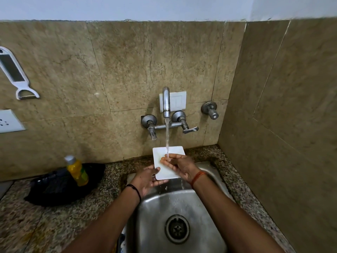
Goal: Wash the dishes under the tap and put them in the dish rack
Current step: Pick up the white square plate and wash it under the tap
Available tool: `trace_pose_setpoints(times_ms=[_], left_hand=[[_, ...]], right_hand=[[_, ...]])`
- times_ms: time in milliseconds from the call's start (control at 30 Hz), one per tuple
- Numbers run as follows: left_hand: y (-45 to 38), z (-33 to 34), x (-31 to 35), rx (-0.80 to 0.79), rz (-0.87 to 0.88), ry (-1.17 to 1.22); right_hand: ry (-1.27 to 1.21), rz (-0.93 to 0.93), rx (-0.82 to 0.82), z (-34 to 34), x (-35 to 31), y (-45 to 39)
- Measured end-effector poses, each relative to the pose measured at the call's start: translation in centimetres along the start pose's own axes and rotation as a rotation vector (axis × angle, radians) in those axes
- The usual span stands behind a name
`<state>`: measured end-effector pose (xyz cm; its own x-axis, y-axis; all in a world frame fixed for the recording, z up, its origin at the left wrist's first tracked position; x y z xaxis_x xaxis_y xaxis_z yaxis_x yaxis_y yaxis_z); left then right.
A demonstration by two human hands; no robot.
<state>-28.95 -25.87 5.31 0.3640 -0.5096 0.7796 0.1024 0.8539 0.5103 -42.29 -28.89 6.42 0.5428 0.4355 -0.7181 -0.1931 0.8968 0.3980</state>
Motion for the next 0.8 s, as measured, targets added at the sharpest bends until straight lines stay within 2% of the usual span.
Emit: trace_pose_setpoints(times_ms=[133,300,500,733,800], left_hand=[[0.2,0.5,-0.3,-0.053,-0.047,0.014],[-0.1,1.4,-0.8,-0.065,-0.03,0.006],[-0.3,1.1,-1.3,-0.041,-0.038,-0.009],[-0.1,0.6,-0.8,-0.04,-0.01,-0.039],[-0.2,0.7,-0.6,-0.041,-0.003,-0.054]], right_hand=[[0.236,-0.082,0.037,-0.2,0.0,0.0],[0.544,-0.07,0.125,0.4,-0.3,0.3],[0.355,-0.048,0.159,2.6,-0.9,0.0],[0.058,-0.046,-0.15,3.7,-1.0,0.2],[0.101,-0.077,-0.134,3.7,-1.1,0.4]])
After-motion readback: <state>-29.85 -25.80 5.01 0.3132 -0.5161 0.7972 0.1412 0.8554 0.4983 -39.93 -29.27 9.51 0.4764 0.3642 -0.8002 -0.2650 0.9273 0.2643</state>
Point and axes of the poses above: each hand's wrist, its own y-axis away from the middle knuckle, its own z-axis out of the palm, x = y × z, the point moved 2 cm from there along -y, towards the middle knuckle, and after that the axes turned 2 degrees about -x, right-handed, at the moved point
